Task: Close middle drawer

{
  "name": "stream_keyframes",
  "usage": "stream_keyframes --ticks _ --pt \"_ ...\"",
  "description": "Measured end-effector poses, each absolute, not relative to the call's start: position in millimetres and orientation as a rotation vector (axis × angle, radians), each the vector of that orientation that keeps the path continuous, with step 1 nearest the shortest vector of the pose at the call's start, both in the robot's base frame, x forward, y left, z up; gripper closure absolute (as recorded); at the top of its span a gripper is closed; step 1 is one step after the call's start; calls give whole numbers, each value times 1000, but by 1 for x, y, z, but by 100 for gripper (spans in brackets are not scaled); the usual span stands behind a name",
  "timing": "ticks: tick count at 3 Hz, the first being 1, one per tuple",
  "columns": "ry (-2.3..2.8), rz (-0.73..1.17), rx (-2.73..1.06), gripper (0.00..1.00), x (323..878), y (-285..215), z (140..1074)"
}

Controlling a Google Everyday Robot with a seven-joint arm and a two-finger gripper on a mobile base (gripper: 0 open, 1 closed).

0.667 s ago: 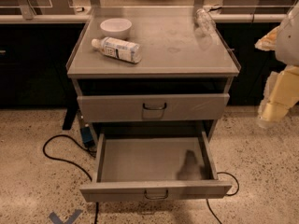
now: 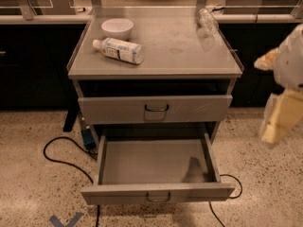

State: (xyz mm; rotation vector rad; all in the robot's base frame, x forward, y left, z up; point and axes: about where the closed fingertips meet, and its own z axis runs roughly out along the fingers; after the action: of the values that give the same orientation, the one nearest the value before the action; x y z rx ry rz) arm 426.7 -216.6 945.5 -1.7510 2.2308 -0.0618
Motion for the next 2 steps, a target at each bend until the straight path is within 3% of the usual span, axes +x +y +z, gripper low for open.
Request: stream_keyframes --ticks 2 --pt "2119 108 -1788 0 362 -206 829"
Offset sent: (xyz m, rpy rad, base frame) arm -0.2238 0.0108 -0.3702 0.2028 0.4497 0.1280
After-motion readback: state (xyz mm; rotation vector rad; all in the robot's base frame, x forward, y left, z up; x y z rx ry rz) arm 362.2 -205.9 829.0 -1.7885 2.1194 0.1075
